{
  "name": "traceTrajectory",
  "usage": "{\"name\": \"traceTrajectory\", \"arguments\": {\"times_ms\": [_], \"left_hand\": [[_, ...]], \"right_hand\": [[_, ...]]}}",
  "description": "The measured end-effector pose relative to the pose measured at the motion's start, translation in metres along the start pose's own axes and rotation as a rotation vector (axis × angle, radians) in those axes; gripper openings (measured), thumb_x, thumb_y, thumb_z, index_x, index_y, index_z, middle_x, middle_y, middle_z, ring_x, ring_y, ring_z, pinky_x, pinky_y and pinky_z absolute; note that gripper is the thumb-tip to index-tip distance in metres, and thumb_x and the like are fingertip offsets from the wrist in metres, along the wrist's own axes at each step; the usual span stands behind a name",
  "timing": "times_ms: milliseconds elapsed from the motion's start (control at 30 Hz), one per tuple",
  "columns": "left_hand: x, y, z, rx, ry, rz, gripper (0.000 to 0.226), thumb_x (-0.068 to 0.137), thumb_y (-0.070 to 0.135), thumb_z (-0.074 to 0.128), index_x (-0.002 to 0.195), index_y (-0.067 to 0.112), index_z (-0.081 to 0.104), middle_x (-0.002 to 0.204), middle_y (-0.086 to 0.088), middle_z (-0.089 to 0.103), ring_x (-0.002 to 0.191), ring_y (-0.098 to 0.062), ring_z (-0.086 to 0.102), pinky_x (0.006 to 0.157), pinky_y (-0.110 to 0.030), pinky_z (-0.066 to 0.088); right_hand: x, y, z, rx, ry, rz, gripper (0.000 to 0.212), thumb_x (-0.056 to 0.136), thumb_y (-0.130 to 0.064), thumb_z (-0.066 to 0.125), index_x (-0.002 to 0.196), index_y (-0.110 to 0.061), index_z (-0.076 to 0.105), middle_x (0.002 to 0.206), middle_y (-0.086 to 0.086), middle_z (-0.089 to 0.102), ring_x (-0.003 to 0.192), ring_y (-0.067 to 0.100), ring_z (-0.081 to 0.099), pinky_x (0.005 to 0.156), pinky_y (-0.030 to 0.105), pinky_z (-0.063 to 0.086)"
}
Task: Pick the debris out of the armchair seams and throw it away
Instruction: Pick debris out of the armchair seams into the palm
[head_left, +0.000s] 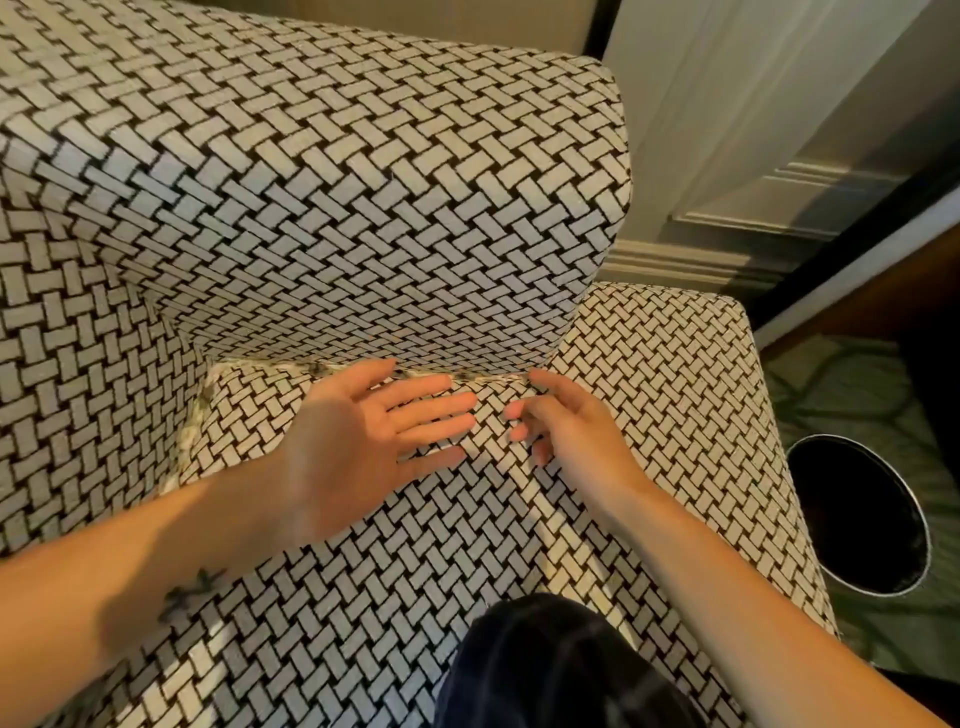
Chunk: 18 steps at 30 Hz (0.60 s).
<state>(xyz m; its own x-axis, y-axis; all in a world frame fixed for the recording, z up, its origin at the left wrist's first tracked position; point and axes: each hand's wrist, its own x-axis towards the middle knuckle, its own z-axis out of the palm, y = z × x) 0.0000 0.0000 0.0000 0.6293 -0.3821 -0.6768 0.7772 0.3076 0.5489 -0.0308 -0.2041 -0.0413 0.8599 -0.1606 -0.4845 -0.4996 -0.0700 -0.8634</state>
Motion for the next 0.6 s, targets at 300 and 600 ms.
{"name": "traceTrajectory", "arguments": {"times_ms": [300, 600], "left_hand": [[0.001, 0.001, 0.001, -0.043, -0.038, -0.041, 0.057, 0.104, 0.041, 0.034, 0.136, 0.001, 0.058, 0.127, -0.024, 0.070, 0.121, -0.038, 0.066, 0.113, -0.057, 0.040], [-0.001, 0.003, 0.001, -0.018, -0.043, -0.035, 0.057, 0.105, 0.043, 0.031, 0.137, 0.004, 0.057, 0.127, -0.021, 0.071, 0.122, -0.036, 0.066, 0.114, -0.056, 0.039]], "right_hand": [[0.006, -0.008, 0.005, -0.184, -0.059, -0.038, 0.054, 0.101, -0.008, 0.042, 0.152, -0.023, 0.035, 0.087, 0.009, 0.074, 0.063, 0.019, 0.059, 0.051, 0.022, 0.046], [0.016, -0.007, 0.008, -0.660, 0.040, -0.165, 0.045, 0.103, -0.012, 0.042, 0.148, -0.012, 0.047, 0.087, 0.001, 0.068, 0.036, 0.000, 0.047, 0.037, 0.018, 0.038]]}}
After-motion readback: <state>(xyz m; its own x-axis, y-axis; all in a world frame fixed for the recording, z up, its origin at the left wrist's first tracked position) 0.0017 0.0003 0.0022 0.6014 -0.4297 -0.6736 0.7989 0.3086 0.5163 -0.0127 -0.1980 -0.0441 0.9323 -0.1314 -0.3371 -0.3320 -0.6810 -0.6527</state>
